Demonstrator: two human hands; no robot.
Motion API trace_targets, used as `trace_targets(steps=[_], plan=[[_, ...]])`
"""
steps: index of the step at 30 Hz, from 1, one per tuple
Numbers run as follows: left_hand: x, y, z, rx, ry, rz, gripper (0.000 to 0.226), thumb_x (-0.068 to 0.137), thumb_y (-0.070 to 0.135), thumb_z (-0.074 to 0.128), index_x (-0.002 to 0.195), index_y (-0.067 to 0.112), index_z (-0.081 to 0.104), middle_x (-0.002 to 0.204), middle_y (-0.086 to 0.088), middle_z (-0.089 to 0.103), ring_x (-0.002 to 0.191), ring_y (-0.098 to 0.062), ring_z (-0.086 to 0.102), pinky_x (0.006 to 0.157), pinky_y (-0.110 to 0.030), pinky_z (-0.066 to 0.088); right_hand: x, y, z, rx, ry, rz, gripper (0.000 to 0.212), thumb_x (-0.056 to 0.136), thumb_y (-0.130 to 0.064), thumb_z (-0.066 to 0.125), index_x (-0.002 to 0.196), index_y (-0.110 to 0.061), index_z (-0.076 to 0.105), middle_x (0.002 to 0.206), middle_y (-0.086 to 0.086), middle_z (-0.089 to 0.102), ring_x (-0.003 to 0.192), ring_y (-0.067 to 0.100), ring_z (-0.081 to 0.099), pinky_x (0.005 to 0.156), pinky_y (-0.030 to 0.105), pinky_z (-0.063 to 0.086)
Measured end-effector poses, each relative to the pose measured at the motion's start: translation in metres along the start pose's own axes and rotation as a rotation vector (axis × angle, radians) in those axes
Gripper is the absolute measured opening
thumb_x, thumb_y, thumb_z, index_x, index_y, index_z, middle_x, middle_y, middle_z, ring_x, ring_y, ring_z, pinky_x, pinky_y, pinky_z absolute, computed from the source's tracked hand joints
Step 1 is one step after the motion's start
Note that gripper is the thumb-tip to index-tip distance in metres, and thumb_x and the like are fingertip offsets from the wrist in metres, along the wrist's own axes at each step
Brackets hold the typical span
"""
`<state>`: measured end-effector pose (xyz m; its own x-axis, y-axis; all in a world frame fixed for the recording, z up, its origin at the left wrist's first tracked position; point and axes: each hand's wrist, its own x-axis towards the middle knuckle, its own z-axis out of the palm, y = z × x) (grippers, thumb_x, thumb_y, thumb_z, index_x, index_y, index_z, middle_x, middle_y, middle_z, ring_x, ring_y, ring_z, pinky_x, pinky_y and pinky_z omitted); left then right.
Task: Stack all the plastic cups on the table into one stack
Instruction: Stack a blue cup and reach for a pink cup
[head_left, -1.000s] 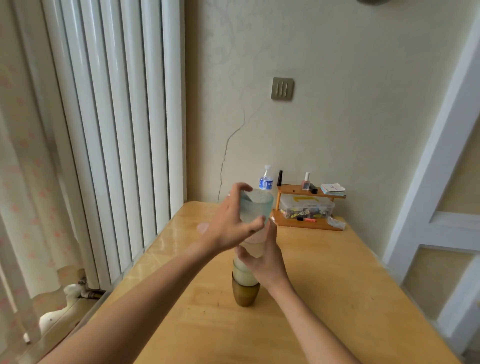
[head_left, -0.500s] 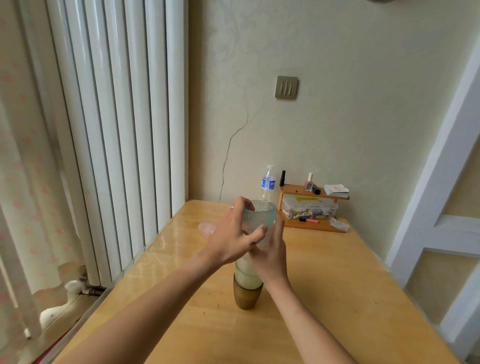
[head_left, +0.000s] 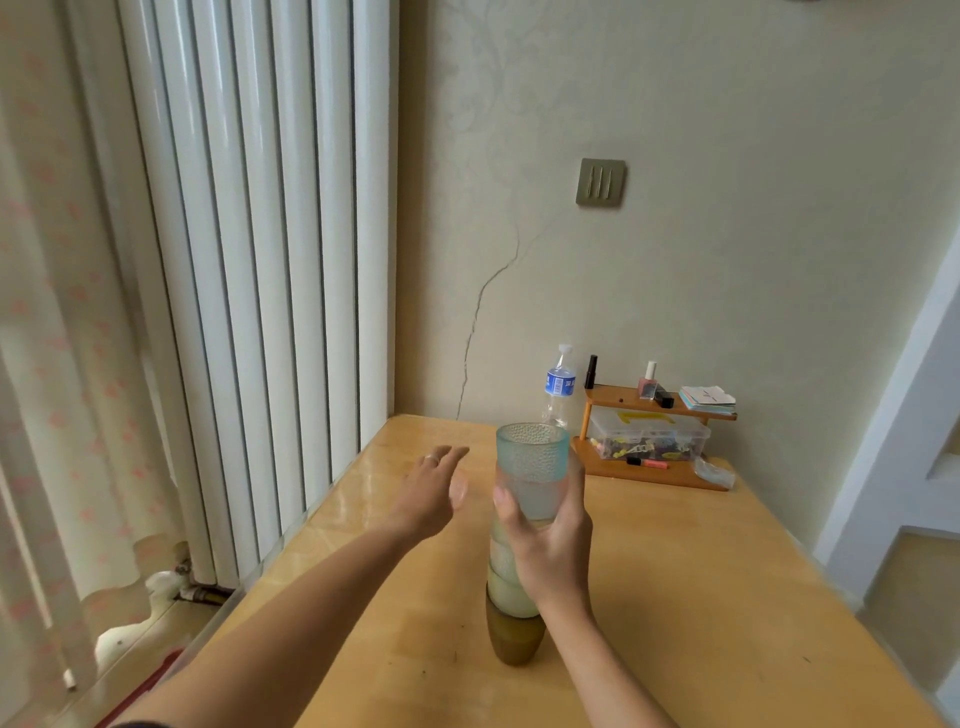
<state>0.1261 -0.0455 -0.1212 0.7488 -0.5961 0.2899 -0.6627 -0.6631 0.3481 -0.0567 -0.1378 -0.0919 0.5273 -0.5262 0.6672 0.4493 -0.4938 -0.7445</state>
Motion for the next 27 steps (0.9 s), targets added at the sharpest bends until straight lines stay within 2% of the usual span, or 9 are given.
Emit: trace_targets(steps=[3,5,7,9,13,17,20,23,27], plan=[[0.011,-0.020,0.016,0.349,-0.151,0.060,0.099,0.096,-0.013,0.056,0.171,0.030,0.008,0.181,-0.006,0.004,0.168,-0.030,0.006,0.128,-0.065,0.023,0.000,0.004,0.002,-0.015,0.010,-0.018,0.075,0.080,-0.044,0.076,0.144,-0.018,0.049,0.126,0.001,0.070,0.118,0.017,0.068,0.095,0.020,0.053],[0.018,-0.026,0.022,0.469,-0.189,0.103,0.100,0.100,-0.009,0.056,0.172,0.027,-0.002,0.181,-0.004,-0.002,0.168,-0.028,-0.002,0.129,-0.069,0.014,0.000,0.005,0.003,-0.001,0.014,-0.021,0.074,0.079,-0.044,0.076,0.144,-0.018,0.050,0.126,0.000,0.070,0.116,0.014,0.068,0.093,0.013,0.052],[0.026,-0.028,0.026,0.543,-0.207,0.132,0.097,0.102,-0.004,0.057,0.172,0.023,-0.005,0.181,-0.007,0.003,0.168,-0.028,0.001,0.130,-0.066,0.014,0.001,0.008,0.002,0.012,0.016,-0.028,0.073,0.079,-0.043,0.076,0.143,-0.018,0.051,0.122,-0.001,0.072,0.114,0.014,0.069,0.091,0.011,0.051],[0.034,-0.029,0.027,0.603,-0.195,0.156,0.092,0.104,0.001,0.058,0.172,0.019,-0.002,0.178,-0.013,0.017,0.166,-0.031,0.013,0.131,-0.060,0.019,0.001,0.012,0.003,0.012,0.019,-0.037,0.075,0.077,-0.043,0.077,0.143,-0.019,0.051,0.120,-0.001,0.073,0.112,0.016,0.070,0.091,0.013,0.052],[0.040,-0.032,0.029,0.651,-0.127,0.159,0.069,0.104,0.006,0.059,0.165,0.016,0.028,0.172,-0.016,0.028,0.157,-0.035,0.029,0.129,-0.049,0.026,0.001,0.014,0.003,0.023,0.028,-0.039,0.077,0.076,-0.045,0.077,0.143,-0.017,0.051,0.119,0.000,0.073,0.111,0.015,0.070,0.090,0.013,0.052],[0.040,-0.020,0.012,0.342,0.043,0.044,0.077,0.087,0.027,0.078,0.154,0.016,0.041,0.158,-0.013,0.045,0.144,-0.035,0.046,0.119,-0.046,0.038,0.003,0.011,0.003,0.023,0.053,-0.024,0.074,0.076,-0.043,0.076,0.139,-0.012,0.052,0.117,-0.001,0.073,0.108,0.002,0.068,0.086,0.007,0.049],[0.039,0.001,-0.014,-0.193,0.200,-0.021,0.079,0.076,0.026,0.087,0.143,0.011,0.048,0.140,-0.014,0.060,0.122,-0.036,0.061,0.099,-0.040,0.051,0.000,0.010,0.003,0.005,0.067,-0.003,0.069,0.076,-0.044,0.076,0.134,-0.015,0.054,0.115,-0.001,0.072,0.106,0.002,0.068,0.084,0.011,0.051],[0.031,0.027,-0.045,-0.501,0.334,-0.006,0.080,0.073,0.029,0.089,0.141,0.012,0.052,0.127,-0.009,0.068,0.115,-0.028,0.064,0.091,-0.033,0.050,-0.004,0.005,0.003,0.012,0.075,0.002,0.062,0.077,-0.044,0.076,0.131,-0.025,0.051,0.114,0.001,0.073,0.105,0.004,0.069,0.083,0.010,0.050],[0.010,0.067,-0.095,-0.798,0.425,0.034,0.068,0.079,0.043,0.083,0.138,0.023,0.056,0.117,0.005,0.069,0.101,-0.010,0.067,0.089,-0.031,0.054,-0.007,0.000,0.001,0.024,0.058,0.003,0.065,0.078,-0.042,0.077,0.133,-0.019,0.052,0.114,0.006,0.074,0.103,0.005,0.071,0.080,0.007,0.050]])
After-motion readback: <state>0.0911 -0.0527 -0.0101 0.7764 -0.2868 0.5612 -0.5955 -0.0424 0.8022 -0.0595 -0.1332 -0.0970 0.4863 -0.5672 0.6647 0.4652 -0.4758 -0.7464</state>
